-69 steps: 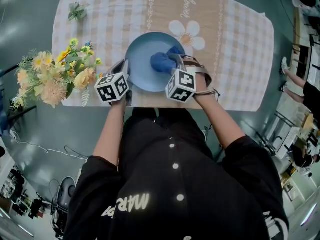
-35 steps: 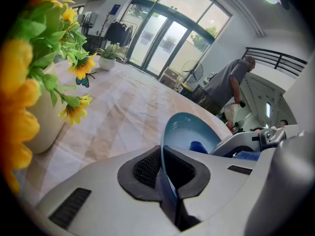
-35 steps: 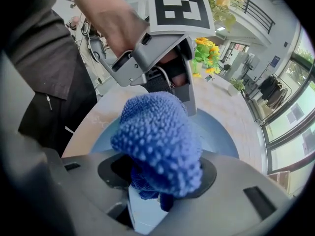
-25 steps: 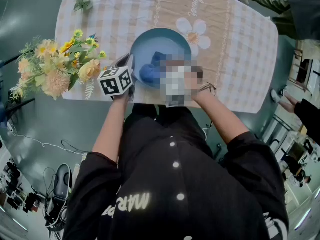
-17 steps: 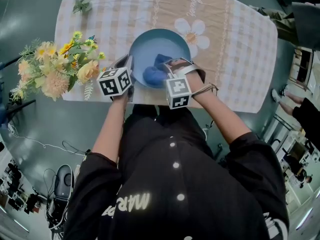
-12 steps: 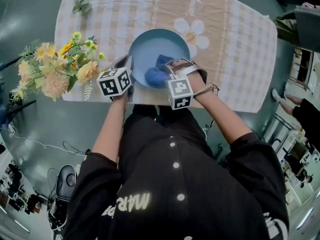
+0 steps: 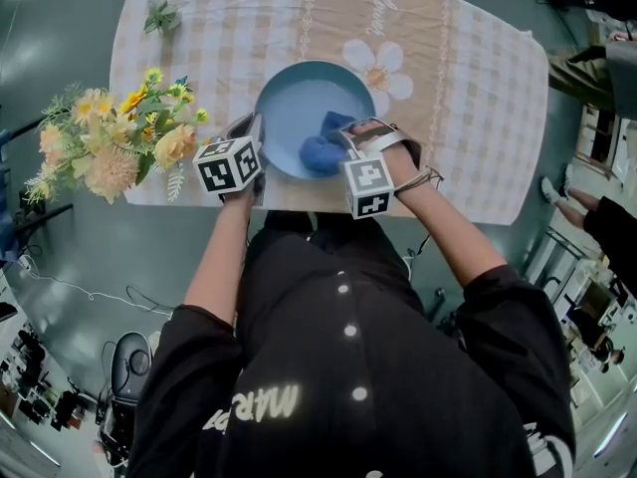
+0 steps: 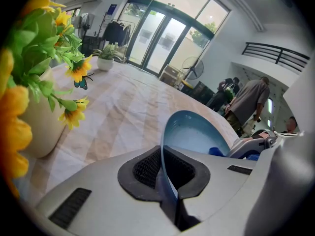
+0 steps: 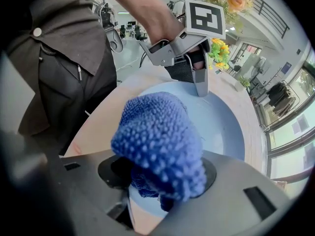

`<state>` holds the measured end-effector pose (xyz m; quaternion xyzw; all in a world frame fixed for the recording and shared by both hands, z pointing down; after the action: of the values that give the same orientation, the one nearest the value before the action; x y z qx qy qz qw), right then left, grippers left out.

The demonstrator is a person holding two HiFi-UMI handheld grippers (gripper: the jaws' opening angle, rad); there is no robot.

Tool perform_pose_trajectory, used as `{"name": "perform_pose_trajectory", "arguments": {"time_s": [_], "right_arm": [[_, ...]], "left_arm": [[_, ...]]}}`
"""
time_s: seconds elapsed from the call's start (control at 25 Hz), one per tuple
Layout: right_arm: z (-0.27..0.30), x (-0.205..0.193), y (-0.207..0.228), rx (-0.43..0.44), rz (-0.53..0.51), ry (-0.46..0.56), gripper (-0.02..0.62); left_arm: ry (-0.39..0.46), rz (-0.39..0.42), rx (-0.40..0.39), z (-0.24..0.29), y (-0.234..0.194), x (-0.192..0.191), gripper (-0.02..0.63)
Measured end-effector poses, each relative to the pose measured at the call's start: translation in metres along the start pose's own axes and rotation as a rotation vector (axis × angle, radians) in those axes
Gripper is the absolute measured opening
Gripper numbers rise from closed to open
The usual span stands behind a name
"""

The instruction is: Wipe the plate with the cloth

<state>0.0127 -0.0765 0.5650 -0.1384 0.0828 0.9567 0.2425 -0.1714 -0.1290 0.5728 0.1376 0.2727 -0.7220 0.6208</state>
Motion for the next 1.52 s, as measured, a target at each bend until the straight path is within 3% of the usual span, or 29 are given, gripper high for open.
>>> {"name": "perform_pose_trajectory", "arguments": {"time_s": [0.6, 0.76, 1.04, 1.16, 1.32, 1.52], "right_arm": [[-0.006, -0.011, 0.003, -0.011, 0.006, -0.073, 0.195], [-0.012, -0.011, 0.004, -0.046, 0.050, -0.054, 0.196], [-0.050, -0.008, 0.015, -0.186, 0.221, 0.086, 0.196], [-0.069, -0.006, 0.017, -0.232, 0.302, 0.171, 0.196], [-0.096, -0.001, 0.021, -0.298, 0.405, 0.291, 0.196], [-0.139, 0.001, 0.019, -0.409, 0.551, 0.495, 0.198]], "left_arm": [[-0.026, 0.018, 0.015, -0.001, 0.001, 0.001, 0.029], [-0.016, 0.084, 0.038, -0.003, 0.005, 0.002, 0.031], [0.067, 0.176, 0.097, -0.024, 0.011, 0.011, 0.097], [0.108, 0.179, 0.111, -0.037, 0.013, 0.019, 0.101], [0.172, 0.172, 0.094, -0.057, 0.018, 0.032, 0.098], [0.296, 0.177, 0.056, -0.094, 0.032, 0.053, 0.041]]}}
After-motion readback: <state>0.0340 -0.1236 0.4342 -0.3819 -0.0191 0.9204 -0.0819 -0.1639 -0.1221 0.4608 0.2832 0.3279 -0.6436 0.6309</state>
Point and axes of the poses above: the fingertips, and each gripper's own axes: z forward along the fingers, y to its right, x out of its top, the point moved 6 cm from there along -z, backward along the fingers, and after that the axes turned 15 degrees about x, right-handed, at the moved point
